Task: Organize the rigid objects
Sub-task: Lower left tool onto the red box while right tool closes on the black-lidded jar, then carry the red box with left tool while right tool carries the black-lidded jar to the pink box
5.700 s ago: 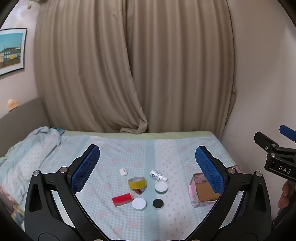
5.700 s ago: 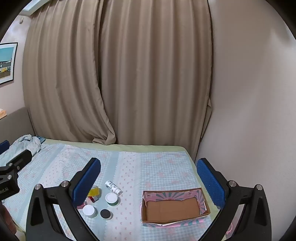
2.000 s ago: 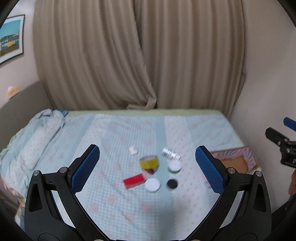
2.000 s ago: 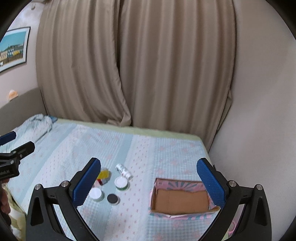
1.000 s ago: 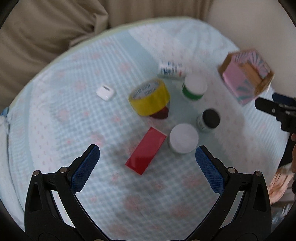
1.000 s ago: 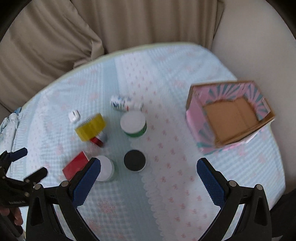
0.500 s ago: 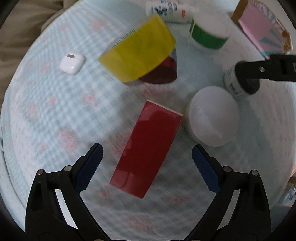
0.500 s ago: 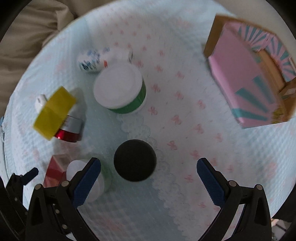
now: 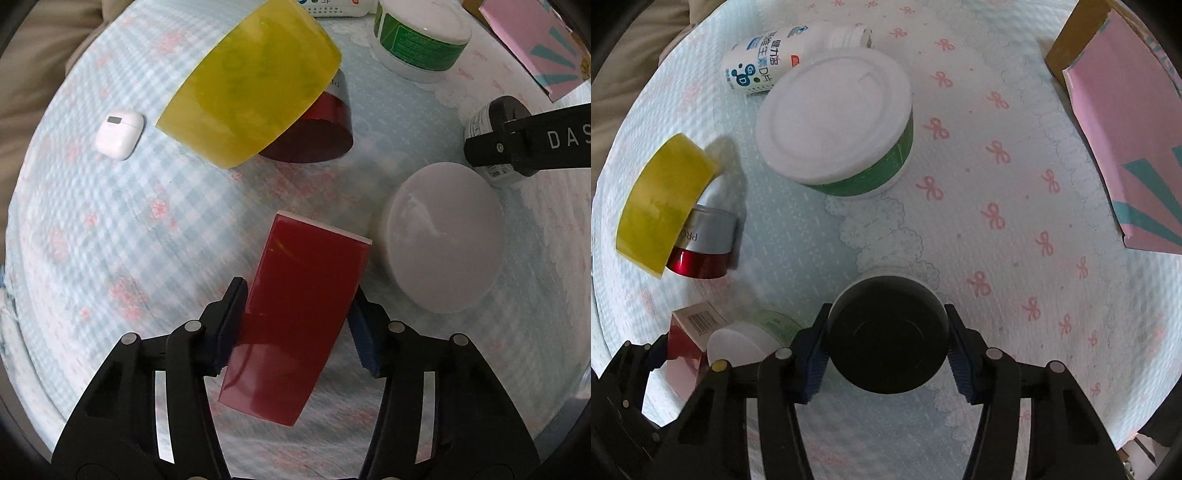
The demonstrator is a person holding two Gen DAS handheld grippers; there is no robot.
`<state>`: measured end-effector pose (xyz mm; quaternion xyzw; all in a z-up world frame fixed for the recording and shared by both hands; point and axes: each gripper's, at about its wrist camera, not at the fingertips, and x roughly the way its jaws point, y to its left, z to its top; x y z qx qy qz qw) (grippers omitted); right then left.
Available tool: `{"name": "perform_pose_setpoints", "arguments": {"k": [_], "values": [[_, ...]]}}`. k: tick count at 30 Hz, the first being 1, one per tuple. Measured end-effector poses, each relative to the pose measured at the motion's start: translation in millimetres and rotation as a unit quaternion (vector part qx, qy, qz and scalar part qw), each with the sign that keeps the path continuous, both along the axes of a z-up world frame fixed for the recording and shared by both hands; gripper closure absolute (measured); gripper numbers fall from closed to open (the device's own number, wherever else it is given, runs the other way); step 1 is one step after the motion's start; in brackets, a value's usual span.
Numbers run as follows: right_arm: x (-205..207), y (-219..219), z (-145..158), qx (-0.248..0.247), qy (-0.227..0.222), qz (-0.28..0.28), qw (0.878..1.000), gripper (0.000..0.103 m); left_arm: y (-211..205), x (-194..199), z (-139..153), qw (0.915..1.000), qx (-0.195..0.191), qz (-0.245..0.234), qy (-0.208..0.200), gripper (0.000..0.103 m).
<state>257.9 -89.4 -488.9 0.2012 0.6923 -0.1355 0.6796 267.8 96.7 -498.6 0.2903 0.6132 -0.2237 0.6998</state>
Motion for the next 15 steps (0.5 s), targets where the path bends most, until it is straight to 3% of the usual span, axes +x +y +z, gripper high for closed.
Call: {"name": "perform_pose_setpoints", "arguments": {"k": [11, 15], "values": [[-3, 1, 1, -0.008, -0.004, 0.011, 1.0, 0.051, 3, -1, 0, 0.9999, 0.001, 0.01, -0.01, 0.06], [-7, 4, 8, 0.001, -0.017, 0.018, 1.0, 0.051, 6, 0, 14, 0.9996, -0.003, 0.023, -0.015, 0.061]]}}
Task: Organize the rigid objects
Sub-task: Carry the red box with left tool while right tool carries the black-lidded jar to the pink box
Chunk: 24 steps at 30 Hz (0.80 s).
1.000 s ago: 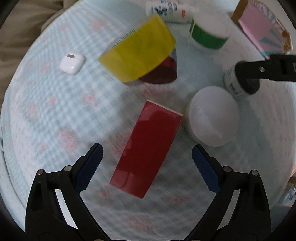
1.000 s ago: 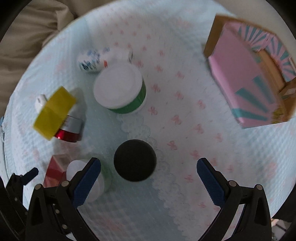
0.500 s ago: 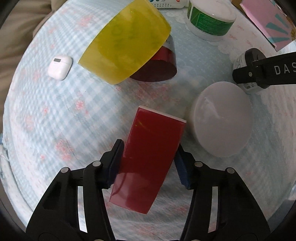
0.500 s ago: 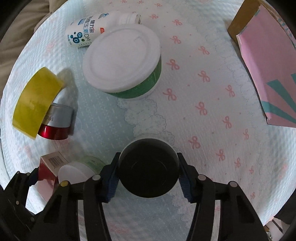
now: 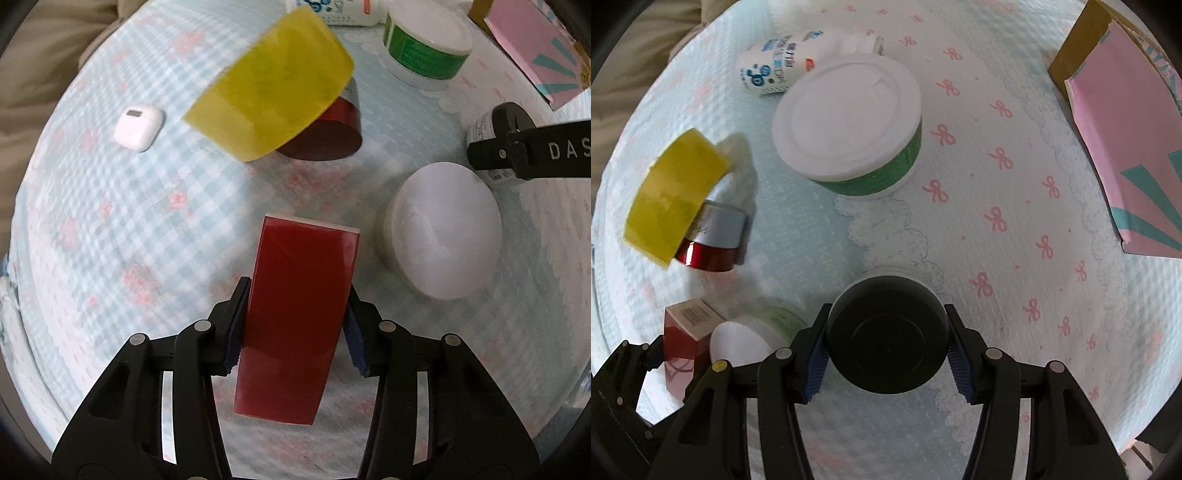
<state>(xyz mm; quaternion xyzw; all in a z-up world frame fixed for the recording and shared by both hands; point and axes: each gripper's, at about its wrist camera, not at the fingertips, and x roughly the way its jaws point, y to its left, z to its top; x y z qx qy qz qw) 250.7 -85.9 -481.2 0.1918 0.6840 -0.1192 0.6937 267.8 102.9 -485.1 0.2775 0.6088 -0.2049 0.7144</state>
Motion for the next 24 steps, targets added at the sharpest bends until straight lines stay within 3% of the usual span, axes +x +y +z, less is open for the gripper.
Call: {"name": "perform_pose_setpoints", "arguments": {"k": [7, 13, 17, 24], "values": [[-13, 1, 41, -0.015, -0.034, 0.02, 0.999, 0.051, 14, -2, 49, 0.9992, -0.017, 0.031, -0.018, 0.062], [-40, -8, 111, -0.018, -0.069, 0.028, 0.997, 0.051, -2, -17, 127, 0.9964, -0.061, 0.044, -0.04, 0.062], [-55, -37, 168, -0.025, -0.095, 0.034, 0.995, 0.051, -32, -26, 178, 0.9935, -0.096, 0.018, -0.059, 0.062], [-77, -94, 250, -0.053, -0.14, 0.037, 0.988, 0.051, -120, -38, 259, 0.9849, -0.142, -0.022, -0.096, 0.062]]}}
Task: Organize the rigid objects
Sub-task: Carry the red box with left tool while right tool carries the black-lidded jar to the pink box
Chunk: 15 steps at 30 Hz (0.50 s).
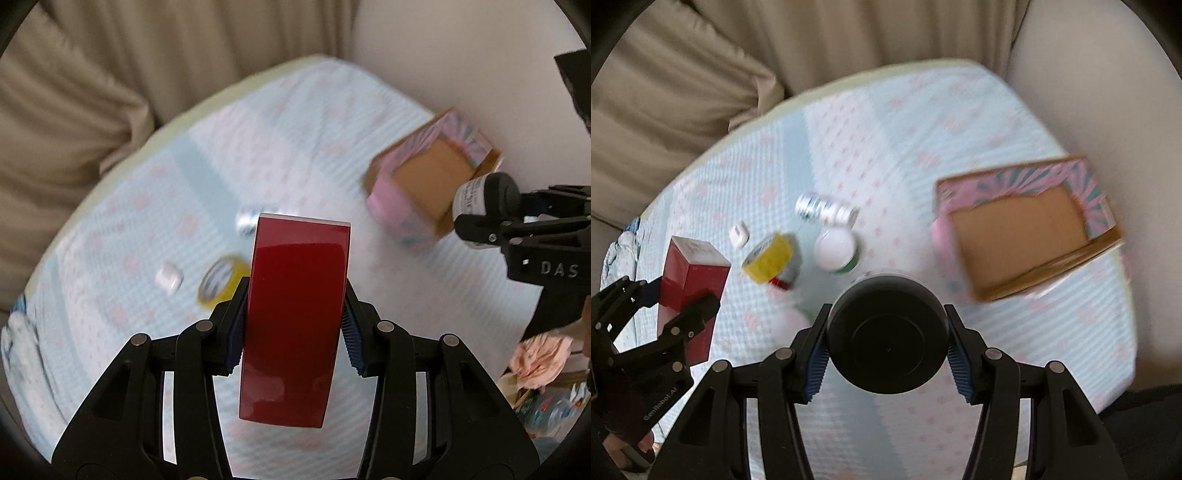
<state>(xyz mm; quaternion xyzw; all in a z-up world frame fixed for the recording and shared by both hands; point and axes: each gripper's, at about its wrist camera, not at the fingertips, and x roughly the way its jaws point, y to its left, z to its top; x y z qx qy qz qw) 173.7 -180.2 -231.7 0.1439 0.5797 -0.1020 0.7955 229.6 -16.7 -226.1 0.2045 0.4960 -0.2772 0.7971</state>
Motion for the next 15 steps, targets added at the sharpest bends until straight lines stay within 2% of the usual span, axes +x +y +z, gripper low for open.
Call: {"name": "perform_pose_setpoints", "arguments": {"k": [2, 8, 12, 15], "values": [[-3, -25, 16, 0.001, -0.011, -0.002, 1.0, 0.051, -26, -4, 21, 0.9999, -0.01, -0.002, -0.005, 0.062], [-8, -105, 48, -0.007, -0.031, 0.01, 0.999, 0.051, -119, -8, 45, 0.9996, -0.028, 0.007, -0.008, 0.062], [-8, -163, 50, -0.006, -0.03, 0.023, 0.999, 0.051, -182, -3, 36, 0.9975, -0.058, 0.032, 0.024, 0.063], [-6, -205, 43, -0.012, -0.022, 0.027, 0.999, 0.051, -228, -1, 20, 0.9967, -0.058, 0.039, 0.043, 0.063]]}}
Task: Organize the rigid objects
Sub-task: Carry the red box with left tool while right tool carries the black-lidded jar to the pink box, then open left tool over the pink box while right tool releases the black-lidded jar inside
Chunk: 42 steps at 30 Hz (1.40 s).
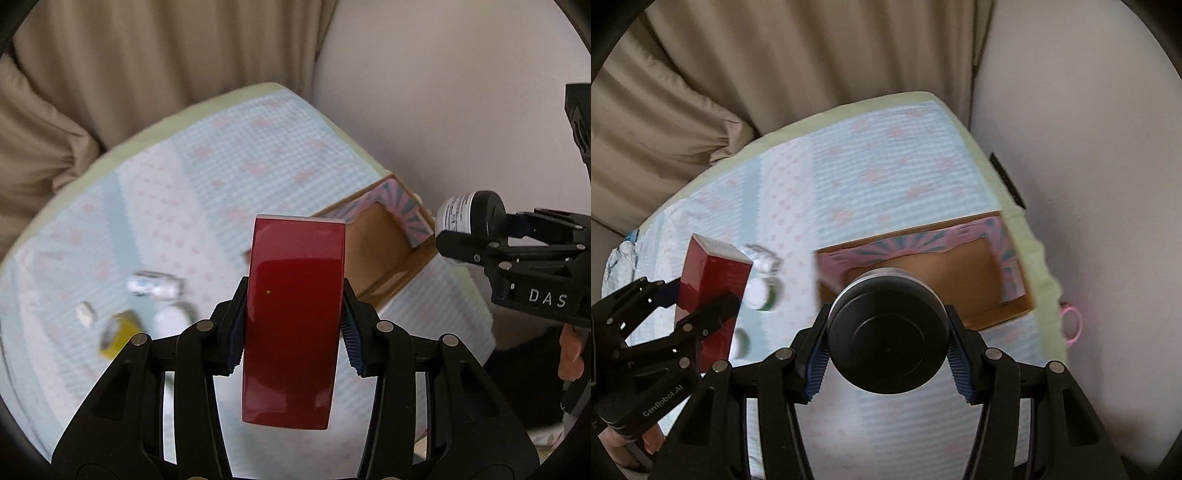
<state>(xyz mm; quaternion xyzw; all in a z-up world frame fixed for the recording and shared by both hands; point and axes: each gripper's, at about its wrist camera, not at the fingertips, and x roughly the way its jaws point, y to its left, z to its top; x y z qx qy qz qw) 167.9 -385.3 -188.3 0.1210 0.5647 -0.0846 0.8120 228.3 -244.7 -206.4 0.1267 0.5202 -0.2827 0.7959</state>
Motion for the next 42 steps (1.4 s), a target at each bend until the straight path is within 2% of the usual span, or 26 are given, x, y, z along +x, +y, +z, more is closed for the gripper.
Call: {"name": "perform_pose_setpoints", "arguments": {"k": [5, 9, 14, 23, 28, 34, 38, 39, 40, 42], "values": [[7, -68, -29, 0.004, 0.025, -0.007, 1.0, 0.051, -62, 3, -32, 0.9996, 0.013, -0.002, 0.025, 0.064], [15, -107, -64, 0.016, 0.051, -0.006, 0.999, 0.051, -102, 12, -67, 0.9982, 0.038, -0.01, 0.044, 0.064], [25, -128, -108, 0.025, 0.081, 0.009, 0.996, 0.051, -127, 23, -101, 0.9957, 0.068, -0.014, 0.062, 0.064], [52, -125, -179, 0.026, 0.119, 0.083, 0.989, 0.051, -150, 46, -175, 0.9863, 0.132, -0.042, 0.09, 0.064], [59, -102, -210, -0.013, 0.127, 0.17, 0.977, 0.051, -148, 49, -217, 0.9777, 0.162, -0.053, 0.123, 0.064], [55, -94, -232, -0.017, 0.133, 0.202, 0.97, 0.051, -145, 48, -236, 0.9748, 0.171, -0.056, 0.132, 0.064], [57, -94, -237, -0.012, 0.136, 0.208, 0.969, 0.051, -147, 51, -233, 0.9774, 0.153, -0.061, 0.132, 0.064], [57, -95, -236, -0.016, 0.134, 0.209, 0.968, 0.051, -148, 51, -231, 0.9778, 0.152, -0.065, 0.129, 0.059], [57, -94, -235, -0.022, 0.131, 0.211, 0.968, 0.051, -148, 51, -228, 0.9786, 0.153, -0.065, 0.122, 0.03], [55, -96, -234, -0.023, 0.135, 0.21, 0.968, 0.04, -145, 55, -215, 0.9822, 0.161, -0.052, 0.083, 0.001]]}}
